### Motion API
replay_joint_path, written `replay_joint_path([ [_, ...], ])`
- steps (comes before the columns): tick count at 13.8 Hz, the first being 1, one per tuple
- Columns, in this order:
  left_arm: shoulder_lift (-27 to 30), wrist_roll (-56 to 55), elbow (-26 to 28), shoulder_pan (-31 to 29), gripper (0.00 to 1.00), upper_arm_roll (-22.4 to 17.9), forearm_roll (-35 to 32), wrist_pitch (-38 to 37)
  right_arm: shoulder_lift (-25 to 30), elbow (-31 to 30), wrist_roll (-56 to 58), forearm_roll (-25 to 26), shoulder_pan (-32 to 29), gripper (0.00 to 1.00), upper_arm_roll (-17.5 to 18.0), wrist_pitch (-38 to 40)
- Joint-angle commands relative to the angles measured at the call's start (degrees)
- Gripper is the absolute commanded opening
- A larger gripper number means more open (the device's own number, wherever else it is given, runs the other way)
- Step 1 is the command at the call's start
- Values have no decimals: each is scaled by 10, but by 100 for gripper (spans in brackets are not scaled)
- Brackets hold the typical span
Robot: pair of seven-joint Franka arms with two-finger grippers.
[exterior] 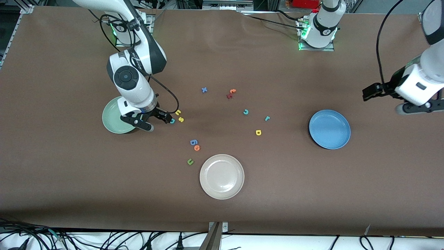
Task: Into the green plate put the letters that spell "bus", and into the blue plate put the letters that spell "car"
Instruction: 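Reach the right gripper to the teal a while the left gripper reaches yellow letter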
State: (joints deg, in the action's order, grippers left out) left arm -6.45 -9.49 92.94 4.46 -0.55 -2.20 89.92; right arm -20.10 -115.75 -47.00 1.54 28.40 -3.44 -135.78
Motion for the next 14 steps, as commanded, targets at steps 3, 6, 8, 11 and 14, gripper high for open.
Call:
replay_joint_path([
  [3, -49, -33, -5, 61, 100, -1, 25, -13, -54, -5, -19, -26, -2, 98, 12, -68],
  [6, -81, -54, -5, 79, 100, -1, 76, 9, -77, -4, -23, -67, -1, 98, 17, -90],
  [8, -101, -68, -1, 93, 100, 3, 94, 54, -85, -5, -24, -69, -1, 98, 17, -90],
  [11, -146, -96, 0, 127, 100, 4, 111, 138, -98, -5, -25, -69, -1, 95, 19, -103],
  [14, -209, -185, 3, 184, 100, 4, 104, 249, -114, -4, -43, -70, 0, 94, 29, -129],
])
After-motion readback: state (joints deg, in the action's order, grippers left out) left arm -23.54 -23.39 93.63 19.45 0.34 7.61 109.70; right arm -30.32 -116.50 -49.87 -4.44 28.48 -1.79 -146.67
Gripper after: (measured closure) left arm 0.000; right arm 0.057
